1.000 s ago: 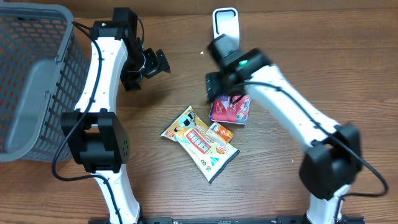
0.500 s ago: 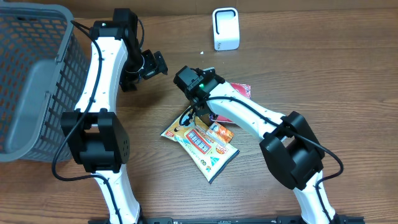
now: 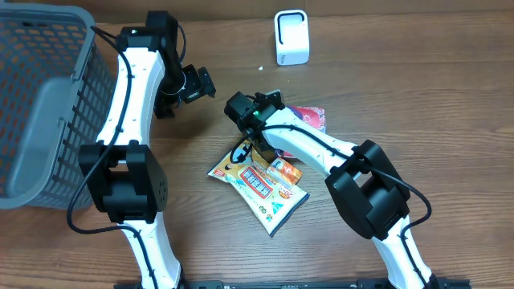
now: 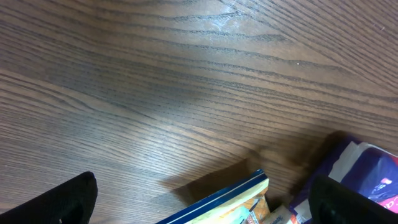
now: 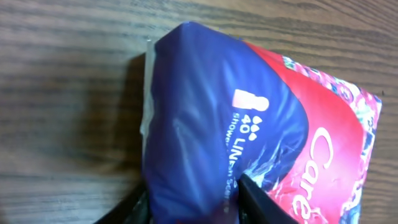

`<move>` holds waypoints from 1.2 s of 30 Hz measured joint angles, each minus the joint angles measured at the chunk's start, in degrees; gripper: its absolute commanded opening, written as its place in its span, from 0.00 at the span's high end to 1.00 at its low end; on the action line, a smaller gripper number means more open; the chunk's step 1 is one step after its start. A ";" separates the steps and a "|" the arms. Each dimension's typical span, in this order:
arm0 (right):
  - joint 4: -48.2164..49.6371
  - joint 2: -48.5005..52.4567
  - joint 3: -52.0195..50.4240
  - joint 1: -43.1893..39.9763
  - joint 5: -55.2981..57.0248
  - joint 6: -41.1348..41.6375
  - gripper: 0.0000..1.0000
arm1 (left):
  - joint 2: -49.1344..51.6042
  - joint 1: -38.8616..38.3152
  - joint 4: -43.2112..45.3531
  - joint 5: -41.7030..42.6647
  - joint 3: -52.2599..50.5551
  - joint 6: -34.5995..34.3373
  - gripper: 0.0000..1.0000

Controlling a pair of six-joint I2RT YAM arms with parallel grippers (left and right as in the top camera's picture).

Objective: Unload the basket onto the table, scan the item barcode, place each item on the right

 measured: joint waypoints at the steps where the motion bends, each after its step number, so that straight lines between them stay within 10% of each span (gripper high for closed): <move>1: -0.94 0.00 0.31 0.00 -0.07 0.07 0.69 | 0.00 0.00 0.00 0.00 0.00 0.00 0.00; 10: -10.01 1.44 9.64 -0.26 -4.74 0.72 0.96 | 0.00 0.00 0.02 0.00 0.00 0.00 0.00; 36: -21.09 1.49 24.04 -22.40 -46.75 -11.78 0.96 | 0.00 0.00 0.02 0.00 0.00 0.00 0.00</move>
